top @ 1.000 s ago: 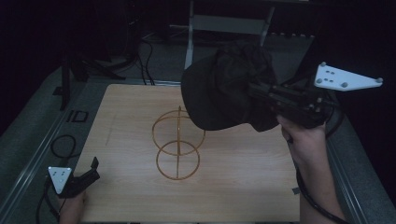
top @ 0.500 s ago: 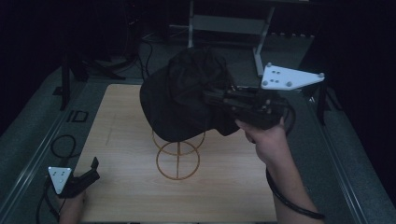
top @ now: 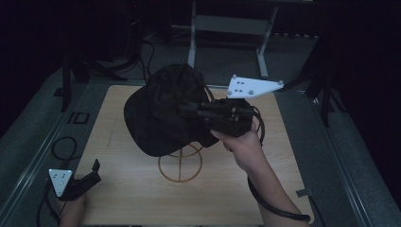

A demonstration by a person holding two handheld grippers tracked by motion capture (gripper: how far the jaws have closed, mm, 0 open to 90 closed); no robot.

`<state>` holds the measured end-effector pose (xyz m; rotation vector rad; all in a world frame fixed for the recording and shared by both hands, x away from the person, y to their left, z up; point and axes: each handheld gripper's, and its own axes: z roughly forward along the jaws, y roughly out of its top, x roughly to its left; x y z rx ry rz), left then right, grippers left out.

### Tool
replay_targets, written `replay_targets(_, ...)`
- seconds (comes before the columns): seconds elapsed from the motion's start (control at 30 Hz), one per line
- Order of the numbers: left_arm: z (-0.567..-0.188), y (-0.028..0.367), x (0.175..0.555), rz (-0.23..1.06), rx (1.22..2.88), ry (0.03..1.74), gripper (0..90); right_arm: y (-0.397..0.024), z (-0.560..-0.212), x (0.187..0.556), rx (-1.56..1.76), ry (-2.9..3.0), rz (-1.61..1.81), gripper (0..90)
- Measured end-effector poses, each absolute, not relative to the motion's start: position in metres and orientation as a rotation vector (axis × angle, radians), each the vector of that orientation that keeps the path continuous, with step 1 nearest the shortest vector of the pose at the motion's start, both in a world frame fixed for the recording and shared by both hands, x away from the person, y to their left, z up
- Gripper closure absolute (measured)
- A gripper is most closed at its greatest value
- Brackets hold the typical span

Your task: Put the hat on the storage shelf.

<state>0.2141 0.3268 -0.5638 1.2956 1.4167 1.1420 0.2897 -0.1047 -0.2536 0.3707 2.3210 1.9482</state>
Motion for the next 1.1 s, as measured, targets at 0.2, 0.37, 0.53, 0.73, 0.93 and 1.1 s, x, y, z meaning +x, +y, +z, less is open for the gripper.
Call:
replay_targets(0.2, -0.564, 0.327, 0.214, 1.141, 1.298, 1.416, 1.8, -0.095, -0.274, 0.3, 0.42, 2.378, 1.969, 87.4)
replay_targets(0.37, -0.564, 0.327, 0.214, 1.141, 1.302, 1.416, 1.8, -0.086, -0.293, 0.315, 0.475, 2.446, 1.93, 87.3)
replay_targets(0.53, -0.564, 0.327, 0.214, 1.138, 1.298, 1.414, 1.8, -0.083, -0.304, 0.325, 0.523, 2.487, 1.917, 87.3)
replay_targets(0.73, -0.564, 0.327, 0.214, 1.138, 1.299, 1.412, 1.8, -0.085, -0.321, 0.337, 0.595, 2.508, 1.871, 86.8)
replay_targets(0.93, -0.564, 0.327, 0.214, 1.138, 1.299, 1.411, 1.8, -0.09, -0.33, 0.346, 0.649, 2.502, 1.844, 83.7)
replay_targets(1.1, -0.564, 0.327, 0.214, 1.137, 1.298, 1.411, 1.8, -0.093, -0.337, 0.351, 0.682, 2.492, 1.855, 80.4)
